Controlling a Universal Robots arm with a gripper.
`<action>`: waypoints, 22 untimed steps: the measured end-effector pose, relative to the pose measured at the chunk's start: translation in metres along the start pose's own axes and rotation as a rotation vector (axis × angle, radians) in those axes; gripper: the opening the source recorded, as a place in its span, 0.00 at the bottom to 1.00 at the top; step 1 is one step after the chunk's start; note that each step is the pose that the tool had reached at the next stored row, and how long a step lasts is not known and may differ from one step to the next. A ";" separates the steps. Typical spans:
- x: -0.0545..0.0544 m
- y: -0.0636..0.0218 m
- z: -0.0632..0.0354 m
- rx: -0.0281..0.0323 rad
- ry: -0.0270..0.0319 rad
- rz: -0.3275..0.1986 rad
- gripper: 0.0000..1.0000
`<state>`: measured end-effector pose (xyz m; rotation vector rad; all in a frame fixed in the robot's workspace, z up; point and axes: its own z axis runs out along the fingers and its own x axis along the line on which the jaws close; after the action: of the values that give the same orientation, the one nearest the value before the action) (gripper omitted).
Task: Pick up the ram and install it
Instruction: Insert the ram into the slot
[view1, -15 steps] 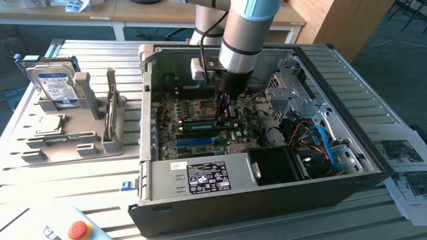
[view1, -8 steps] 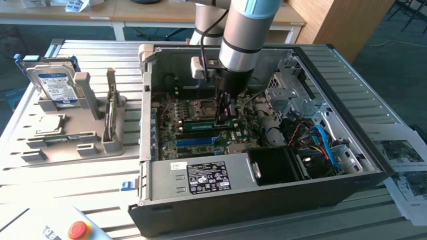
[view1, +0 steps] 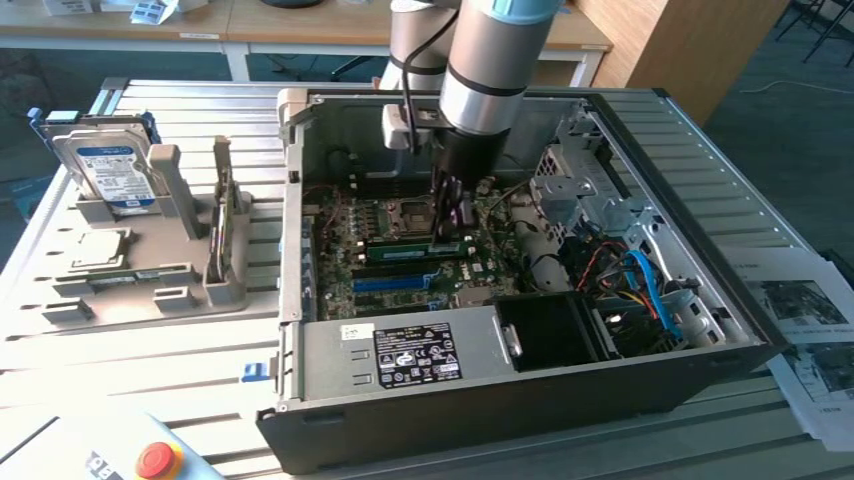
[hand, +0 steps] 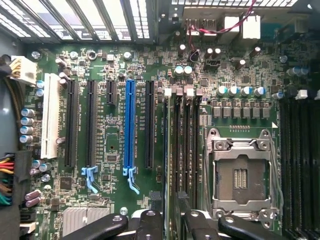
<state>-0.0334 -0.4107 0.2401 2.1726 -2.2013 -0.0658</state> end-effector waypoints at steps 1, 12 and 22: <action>0.000 0.0000 -0.0020 0.0000 -0.0001 0.000 0.25; 0.000 0.0005 -0.0238 0.0000 0.0000 0.000 0.25; 0.000 0.0007 -0.0438 0.0000 0.0001 0.000 0.25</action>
<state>-0.0313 -0.4107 0.2838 2.1727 -2.2012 -0.0657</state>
